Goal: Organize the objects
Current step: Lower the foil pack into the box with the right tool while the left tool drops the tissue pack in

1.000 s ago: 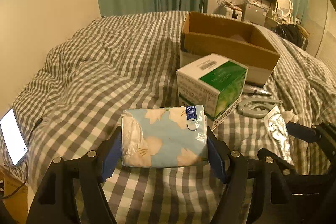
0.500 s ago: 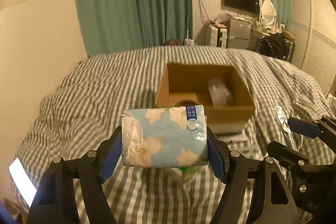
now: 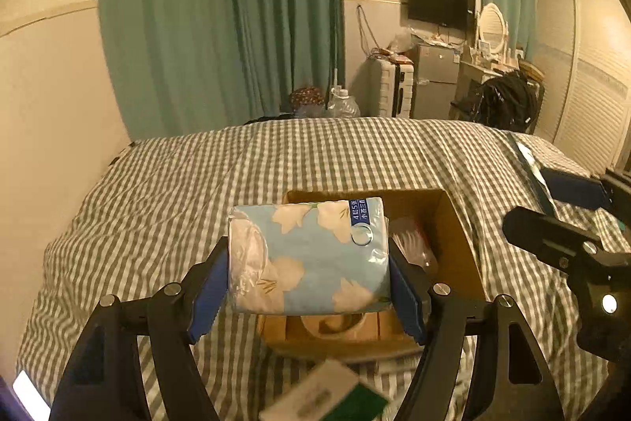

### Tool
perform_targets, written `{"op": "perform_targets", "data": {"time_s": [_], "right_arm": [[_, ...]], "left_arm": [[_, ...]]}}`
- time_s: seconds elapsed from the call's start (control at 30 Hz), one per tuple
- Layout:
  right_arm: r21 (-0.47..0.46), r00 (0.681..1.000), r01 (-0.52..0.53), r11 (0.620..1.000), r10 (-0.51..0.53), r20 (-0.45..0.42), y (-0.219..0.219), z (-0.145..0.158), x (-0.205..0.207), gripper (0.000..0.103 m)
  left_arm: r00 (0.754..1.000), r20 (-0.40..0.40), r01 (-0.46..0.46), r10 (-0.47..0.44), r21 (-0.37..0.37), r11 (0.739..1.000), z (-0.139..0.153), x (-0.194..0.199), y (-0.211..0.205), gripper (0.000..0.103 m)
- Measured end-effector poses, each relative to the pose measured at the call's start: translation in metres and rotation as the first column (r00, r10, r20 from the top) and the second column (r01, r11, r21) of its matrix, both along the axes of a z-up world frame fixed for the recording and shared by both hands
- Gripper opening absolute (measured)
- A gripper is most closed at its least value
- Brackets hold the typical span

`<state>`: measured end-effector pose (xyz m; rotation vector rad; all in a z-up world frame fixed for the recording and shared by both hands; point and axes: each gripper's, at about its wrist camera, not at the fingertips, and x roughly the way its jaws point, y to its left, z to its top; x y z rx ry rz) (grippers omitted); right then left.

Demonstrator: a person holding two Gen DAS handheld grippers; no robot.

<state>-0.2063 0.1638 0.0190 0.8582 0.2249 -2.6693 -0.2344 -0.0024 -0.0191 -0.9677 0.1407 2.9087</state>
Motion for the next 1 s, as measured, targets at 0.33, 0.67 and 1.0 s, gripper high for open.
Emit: {"op": "perform_targets", "data": {"time_s": [0.33, 0.67, 1.0], "right_arm": [[-0.034, 0.996, -0.003, 0.999, 0.007, 0.093, 0.005, -0.054, -0.08, 0.053], [-0.015, 0.99, 0.007, 1.0, -0.005, 0.14, 0.016, -0.103, -0.108, 0.053], [-0.053, 0.991, 0.042, 0.998, -0.035, 0.126, 0.029, -0.082, -0.087, 0.064]], "left_arm": [[0.995, 0.099, 0.021, -0.019, -0.024, 0.999, -0.058, -0.063, 0.008, 0.075], [0.991, 0.131, 0.034, -0.024, -0.075, 0.997, -0.088, -0.083, 0.022, 0.075], [0.987, 0.157, 0.034, -0.026, -0.045, 0.998, -0.084, -0.073, 0.025, 0.087]]}}
